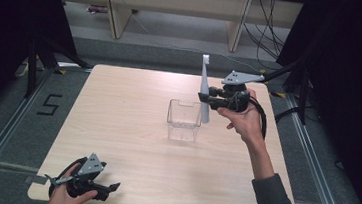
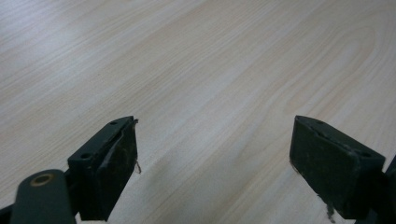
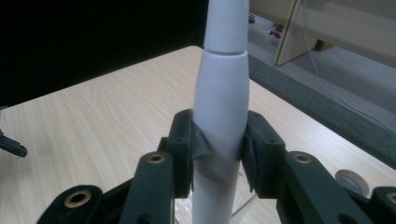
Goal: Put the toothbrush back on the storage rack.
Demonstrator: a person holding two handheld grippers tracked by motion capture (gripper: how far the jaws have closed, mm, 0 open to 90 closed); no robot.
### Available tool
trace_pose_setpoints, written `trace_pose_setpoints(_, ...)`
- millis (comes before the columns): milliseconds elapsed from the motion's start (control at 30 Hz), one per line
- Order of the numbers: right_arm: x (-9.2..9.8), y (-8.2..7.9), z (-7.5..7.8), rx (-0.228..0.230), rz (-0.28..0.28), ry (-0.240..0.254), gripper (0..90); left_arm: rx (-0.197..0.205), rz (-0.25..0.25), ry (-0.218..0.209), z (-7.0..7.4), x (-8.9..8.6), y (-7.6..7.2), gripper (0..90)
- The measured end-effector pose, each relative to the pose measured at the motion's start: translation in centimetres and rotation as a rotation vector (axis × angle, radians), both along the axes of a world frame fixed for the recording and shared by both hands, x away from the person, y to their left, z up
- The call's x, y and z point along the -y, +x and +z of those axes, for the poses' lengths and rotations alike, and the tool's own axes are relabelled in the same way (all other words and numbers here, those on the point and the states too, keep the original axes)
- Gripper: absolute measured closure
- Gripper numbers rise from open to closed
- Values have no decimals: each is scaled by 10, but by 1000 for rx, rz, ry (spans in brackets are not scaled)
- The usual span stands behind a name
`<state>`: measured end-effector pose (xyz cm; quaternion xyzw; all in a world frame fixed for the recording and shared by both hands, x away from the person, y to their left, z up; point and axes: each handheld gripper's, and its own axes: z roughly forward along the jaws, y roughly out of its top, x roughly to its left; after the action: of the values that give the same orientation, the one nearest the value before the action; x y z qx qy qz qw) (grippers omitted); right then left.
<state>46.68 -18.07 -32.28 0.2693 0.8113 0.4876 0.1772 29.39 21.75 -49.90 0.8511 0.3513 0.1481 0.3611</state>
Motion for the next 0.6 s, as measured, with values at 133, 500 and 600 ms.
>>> trace_pose_setpoints(133, -6, 1, 2, -6, 13, 2, 672, 0, -8, 4, 0, 0, -1, 148)
trace_pose_setpoints(500, -28, 13, -4, -32, 34, -14, 672, 4, -11, 13, 0, -1, 0, 148)
trace_pose_setpoints(600, -33, 17, -9, -35, 33, -29, 671, -1, -2, -12, 0, 0, -1, 148)
